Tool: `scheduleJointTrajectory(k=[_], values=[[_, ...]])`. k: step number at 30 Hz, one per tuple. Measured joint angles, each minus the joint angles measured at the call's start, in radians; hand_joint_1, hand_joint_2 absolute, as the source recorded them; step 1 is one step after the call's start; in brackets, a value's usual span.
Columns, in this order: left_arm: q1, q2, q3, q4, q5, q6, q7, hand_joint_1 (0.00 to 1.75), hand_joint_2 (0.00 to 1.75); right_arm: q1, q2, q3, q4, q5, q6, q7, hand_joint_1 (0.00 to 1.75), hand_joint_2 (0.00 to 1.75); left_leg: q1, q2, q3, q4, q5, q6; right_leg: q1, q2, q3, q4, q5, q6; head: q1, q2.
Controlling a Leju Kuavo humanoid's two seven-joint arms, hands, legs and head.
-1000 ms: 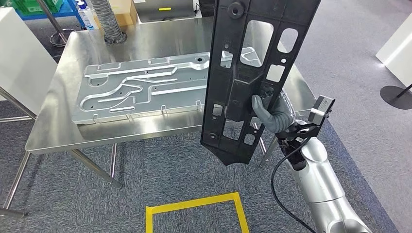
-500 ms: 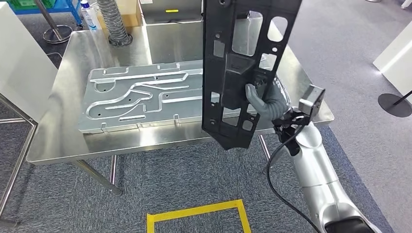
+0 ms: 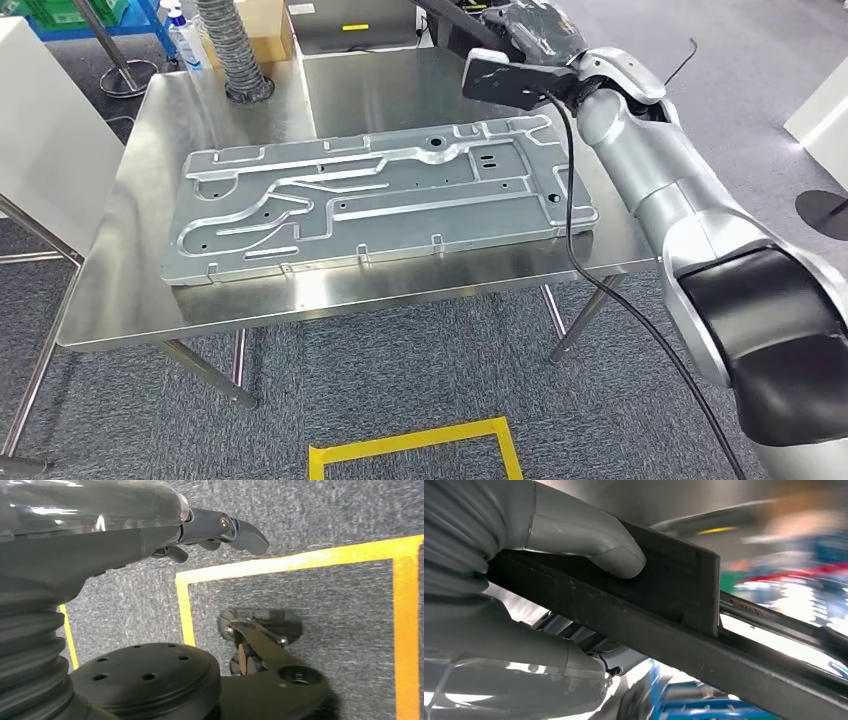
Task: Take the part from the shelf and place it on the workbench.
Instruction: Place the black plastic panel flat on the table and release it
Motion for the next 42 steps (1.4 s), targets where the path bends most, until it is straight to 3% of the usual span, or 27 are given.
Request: scheduleJointTrajectory(k=[1,2,5,7,9,11,13,15,16,17,18,20,22,24,27,30,32,33,35,37,40,42], values=[[0.000,0.000,0.000,0.000,0.004,0.000,-0.004,0.00,1.75,-0.017,-0.001,0.046,0.034,0.077,-0.033,0.028,1.69,1.75,0.008,0.000,-0.018,0.028,0.002,-0.007,-0.002,0.000,0.003,0.001,-0.003,0.002,0.000,0.000],[0.000,0.000,0.000,0.000,0.007,0.001,-0.008,0.00,1.75,-0.031,-0.002,0.094,0.065,0.146,-0.057,0.055,1.69,1.75,0.016,0.001,-0.018,0.018,0.023,-0.014,-0.005,0.000,0.008,0.002,-0.008,0.007,0.000,0.000],[-0.001,-0.001,0.000,0.000,0.013,0.006,-0.013,0.00,1.75,-0.053,-0.005,0.217,0.139,0.266,-0.081,0.113,1.69,1.75,0.028,0.007,0.058,-0.163,0.125,-0.029,-0.014,0.000,0.020,0.013,-0.027,0.026,0.000,0.000],[-0.001,-0.003,0.001,0.001,0.017,0.010,-0.017,0.00,1.75,-0.059,-0.008,0.273,0.181,0.292,-0.079,0.137,1.69,1.75,0.025,0.009,0.087,-0.229,0.136,-0.021,-0.011,-0.001,0.018,0.017,-0.033,0.041,0.000,0.000],[-0.001,-0.004,0.002,0.001,0.020,0.014,-0.021,0.00,1.75,-0.057,-0.008,0.311,0.218,0.303,-0.077,0.153,1.69,1.75,0.022,0.005,0.089,-0.236,0.129,-0.003,-0.011,-0.002,0.017,0.012,-0.032,0.053,0.000,0.000],[0.001,-0.004,0.003,0.001,0.021,0.015,-0.024,0.00,1.75,-0.054,-0.005,0.332,0.248,0.300,-0.077,0.164,0.85,0.87,0.022,0.004,0.090,-0.241,0.130,0.012,-0.014,-0.004,0.010,0.028,-0.047,0.061,0.000,0.000],[0.001,-0.005,0.003,0.001,0.020,0.015,-0.025,0.00,1.75,-0.054,0.008,0.339,0.275,0.288,-0.078,0.171,0.00,0.00,0.019,0.006,0.093,-0.245,0.129,0.024,-0.013,-0.003,-0.037,0.120,-0.094,0.061,0.001,0.000],[0.002,-0.005,0.003,0.001,0.019,0.018,-0.025,0.00,1.75,-0.049,0.029,0.341,0.302,0.272,-0.078,0.176,0.00,0.00,0.012,0.008,0.096,-0.245,0.125,0.032,-0.008,-0.002,-0.113,0.257,-0.142,0.059,0.001,0.000],[0.004,-0.005,0.003,0.001,0.019,0.021,-0.025,0.00,1.75,-0.045,0.038,0.341,0.313,0.265,-0.078,0.177,0.00,0.00,0.008,0.008,0.099,-0.245,0.123,0.035,-0.006,-0.002,-0.140,0.297,-0.146,0.056,0.001,0.000],[0.006,-0.005,0.003,0.001,0.018,0.022,-0.025,0.00,1.75,-0.042,0.045,0.341,0.322,0.261,-0.078,0.178,0.00,0.00,0.004,0.008,0.102,-0.245,0.121,0.038,-0.004,-0.002,-0.149,0.299,-0.130,0.053,0.001,0.000],[0.007,-0.005,0.003,0.001,0.017,0.024,-0.024,0.00,1.75,-0.040,0.052,0.341,0.328,0.258,-0.078,0.178,0.00,0.00,0.000,0.008,0.107,-0.245,0.119,0.039,-0.002,-0.002,-0.137,0.262,-0.098,0.047,0.001,0.000],[0.008,-0.005,0.003,0.001,0.014,0.027,-0.023,0.00,1.75,-0.043,0.062,0.341,0.337,0.252,-0.078,0.178,0.00,0.00,-0.004,0.008,0.115,-0.244,0.113,0.039,0.006,0.001,-0.078,0.125,-0.025,0.031,0.001,0.000],[0.008,-0.005,0.003,0.001,0.014,0.030,-0.017,0.00,0.87,-0.048,0.073,0.339,0.345,0.241,-0.079,0.178,0.00,0.00,-0.007,0.008,0.117,-0.242,0.108,0.033,0.016,0.005,-0.040,0.035,0.008,0.019,0.001,0.000],[0.007,-0.005,0.003,0.001,0.017,0.030,-0.010,0.00,0.00,-0.050,0.082,0.332,0.352,0.228,-0.080,0.177,0.00,0.00,-0.008,0.009,0.118,-0.242,0.105,0.023,0.020,0.008,-0.037,0.021,0.009,0.012,0.001,0.000],[0.006,-0.003,0.004,0.001,0.020,0.026,-0.007,0.00,0.00,-0.051,0.083,0.316,0.358,0.213,-0.083,0.172,0.00,0.00,-0.007,0.011,0.109,-0.208,0.077,0.008,0.010,0.009,-0.023,0.008,0.013,0.001,0.001,0.000],[0.007,-0.003,0.004,0.001,0.019,0.024,-0.005,0.00,0.00,-0.050,0.075,0.303,0.359,0.202,-0.085,0.166,0.00,0.00,0.005,0.010,0.033,-0.036,-0.002,-0.008,0.008,0.009,-0.015,0.006,0.011,-0.006,0.000,0.000],[0.006,-0.003,0.004,0.001,0.018,0.024,-0.005,0.00,0.00,-0.048,0.069,0.294,0.360,0.194,-0.086,0.161,0.00,0.00,0.013,0.010,0.002,0.024,-0.008,-0.014,0.007,0.011,-0.015,0.008,0.009,-0.006,0.000,0.000],[0.006,-0.003,0.004,0.001,0.017,0.024,-0.004,0.00,0.00,-0.047,0.067,0.289,0.360,0.191,-0.086,0.160,0.00,0.00,0.015,0.010,0.014,-0.002,0.015,-0.016,0.006,0.013,-0.015,0.010,0.008,-0.004,0.000,0.000],[0.004,-0.001,0.004,0.001,0.016,0.023,-0.001,0.00,0.00,-0.047,0.063,0.278,0.361,0.185,-0.087,0.158,0.00,0.00,0.017,0.012,0.074,-0.123,0.076,-0.014,0.005,0.016,-0.013,0.014,0.003,0.003,0.000,0.000],[0.000,0.000,0.004,0.001,0.017,0.023,0.005,0.00,0.00,-0.048,0.057,0.264,0.361,0.180,-0.088,0.156,0.00,0.00,0.013,0.012,0.122,-0.221,0.102,-0.007,0.007,0.016,-0.015,0.018,0.001,0.013,0.000,0.000],[0.000,0.001,0.005,0.001,0.024,0.022,0.018,0.00,0.00,-0.048,0.053,0.246,0.363,0.173,-0.090,0.155,0.00,0.00,0.010,0.012,0.130,-0.246,0.103,0.011,0.007,0.016,-0.018,0.014,0.004,0.030,0.001,0.000],[0.001,0.002,0.007,0.001,0.029,0.020,0.027,0.00,0.00,-0.048,0.055,0.234,0.365,0.169,-0.092,0.153,0.00,0.00,0.011,0.015,0.134,-0.257,0.110,0.023,0.004,0.014,-0.029,0.039,-0.016,0.040,0.001,0.000]])
